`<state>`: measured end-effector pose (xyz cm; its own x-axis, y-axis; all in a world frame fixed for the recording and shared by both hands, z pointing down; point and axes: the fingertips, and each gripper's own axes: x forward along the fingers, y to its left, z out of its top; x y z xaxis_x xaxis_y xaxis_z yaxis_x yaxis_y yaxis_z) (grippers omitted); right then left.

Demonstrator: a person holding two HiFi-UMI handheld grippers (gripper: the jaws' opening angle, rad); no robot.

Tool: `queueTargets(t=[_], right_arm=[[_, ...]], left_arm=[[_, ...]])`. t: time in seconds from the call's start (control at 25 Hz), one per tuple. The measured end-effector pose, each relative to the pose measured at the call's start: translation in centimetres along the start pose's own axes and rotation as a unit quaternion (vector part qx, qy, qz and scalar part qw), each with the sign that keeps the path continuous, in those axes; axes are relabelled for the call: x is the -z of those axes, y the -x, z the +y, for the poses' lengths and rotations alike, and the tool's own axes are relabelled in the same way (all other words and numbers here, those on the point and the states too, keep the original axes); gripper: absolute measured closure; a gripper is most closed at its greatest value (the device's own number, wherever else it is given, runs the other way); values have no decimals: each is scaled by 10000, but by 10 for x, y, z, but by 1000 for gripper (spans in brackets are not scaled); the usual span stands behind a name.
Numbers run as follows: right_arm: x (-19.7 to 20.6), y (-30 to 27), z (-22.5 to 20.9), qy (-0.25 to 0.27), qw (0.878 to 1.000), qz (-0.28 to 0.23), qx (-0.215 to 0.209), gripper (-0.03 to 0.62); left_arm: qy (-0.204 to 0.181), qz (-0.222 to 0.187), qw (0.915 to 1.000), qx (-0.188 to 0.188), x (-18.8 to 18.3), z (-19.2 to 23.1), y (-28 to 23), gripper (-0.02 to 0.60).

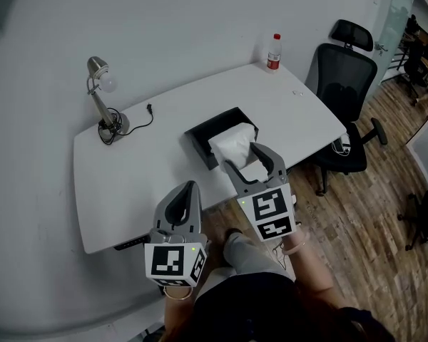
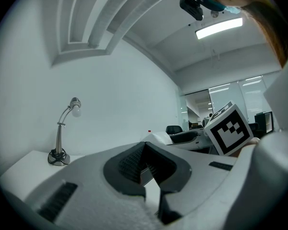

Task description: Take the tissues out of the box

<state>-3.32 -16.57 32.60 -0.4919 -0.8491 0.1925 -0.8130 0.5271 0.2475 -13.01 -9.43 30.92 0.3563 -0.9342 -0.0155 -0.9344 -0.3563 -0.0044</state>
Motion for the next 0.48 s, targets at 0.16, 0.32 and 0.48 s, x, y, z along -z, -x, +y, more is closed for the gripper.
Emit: queueTargets(t=[0.16,0.32,0.48], right_arm=[[-1,6,1,-7,10000,-63,43,319],[-1,12,0,-30,9999,-128,61,319],[-1,18,-3,-67,9997,-220,53,319]], left_arm=[[-106,-4,9999,-46,-1,0,-3,557],[-168,-24,9998,-49,-2,-2,-6,557],[-183,-18,9998,-79,-2,-5,-9,557]])
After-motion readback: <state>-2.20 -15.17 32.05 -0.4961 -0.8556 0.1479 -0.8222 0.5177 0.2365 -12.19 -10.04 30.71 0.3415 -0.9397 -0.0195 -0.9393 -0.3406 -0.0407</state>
